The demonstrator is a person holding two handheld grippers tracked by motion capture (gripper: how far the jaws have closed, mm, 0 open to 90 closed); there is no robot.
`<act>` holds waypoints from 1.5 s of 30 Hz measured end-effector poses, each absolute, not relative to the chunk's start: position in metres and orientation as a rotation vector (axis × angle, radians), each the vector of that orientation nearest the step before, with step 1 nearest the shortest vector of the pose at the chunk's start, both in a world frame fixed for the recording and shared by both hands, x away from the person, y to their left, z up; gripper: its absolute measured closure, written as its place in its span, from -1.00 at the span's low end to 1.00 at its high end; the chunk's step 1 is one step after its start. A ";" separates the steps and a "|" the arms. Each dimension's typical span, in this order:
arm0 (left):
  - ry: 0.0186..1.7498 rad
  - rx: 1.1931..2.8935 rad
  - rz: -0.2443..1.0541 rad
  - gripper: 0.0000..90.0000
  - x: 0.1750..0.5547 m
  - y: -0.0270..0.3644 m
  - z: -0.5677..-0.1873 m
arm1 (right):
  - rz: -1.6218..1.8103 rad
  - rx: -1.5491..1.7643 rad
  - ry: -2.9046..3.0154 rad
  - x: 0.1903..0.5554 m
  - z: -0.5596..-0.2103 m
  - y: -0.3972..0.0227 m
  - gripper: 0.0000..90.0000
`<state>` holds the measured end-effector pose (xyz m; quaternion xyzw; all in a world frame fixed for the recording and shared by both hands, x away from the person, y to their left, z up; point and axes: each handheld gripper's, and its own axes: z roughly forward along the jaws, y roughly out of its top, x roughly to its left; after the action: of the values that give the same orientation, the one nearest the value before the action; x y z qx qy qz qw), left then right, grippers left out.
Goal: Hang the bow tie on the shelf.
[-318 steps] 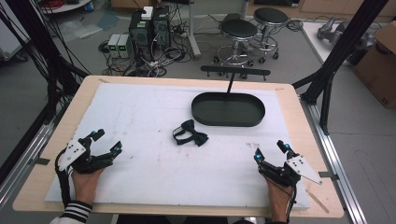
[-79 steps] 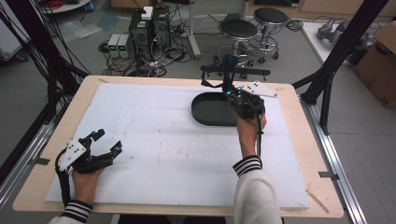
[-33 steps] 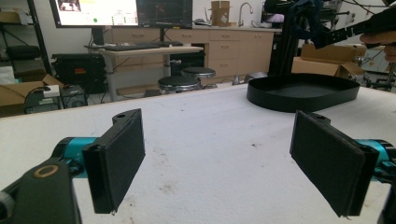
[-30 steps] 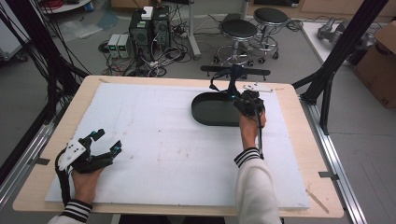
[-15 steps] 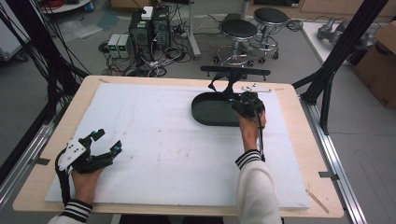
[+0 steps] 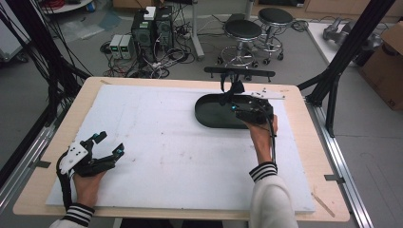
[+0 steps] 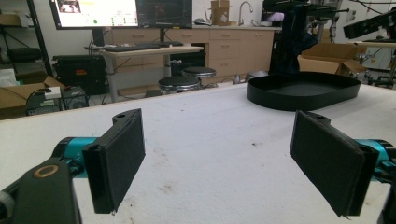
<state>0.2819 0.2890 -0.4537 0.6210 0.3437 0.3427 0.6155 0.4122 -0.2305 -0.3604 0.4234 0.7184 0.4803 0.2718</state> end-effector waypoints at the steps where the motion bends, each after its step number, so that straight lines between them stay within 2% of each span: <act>1: 0.793 1.431 0.788 -0.60 0.282 0.289 -0.454 | 1.312 1.126 1.937 0.409 -0.359 -0.233 -0.36; 11: 0.788 1.433 0.791 -0.62 0.282 0.289 -0.454 | 1.401 0.989 1.923 0.359 -0.364 -0.261 -0.64; 25: 0.778 1.446 0.796 -0.64 0.281 0.287 -0.454 | 1.534 0.924 1.668 0.276 -0.401 -0.301 -0.69; 40: 0.780 1.447 0.796 -0.64 0.281 0.287 -0.454 | 1.524 1.020 1.563 0.262 -0.452 -0.308 -0.75; 45: 0.777 1.451 0.798 -0.64 0.281 0.287 -0.453 | 1.526 1.007 1.554 0.259 -0.453 -0.305 -0.75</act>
<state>0.2812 0.2875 -0.4535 0.6284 0.3364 0.3455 0.6103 0.2589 -0.3054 -0.4534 0.3910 0.6035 0.5927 0.3627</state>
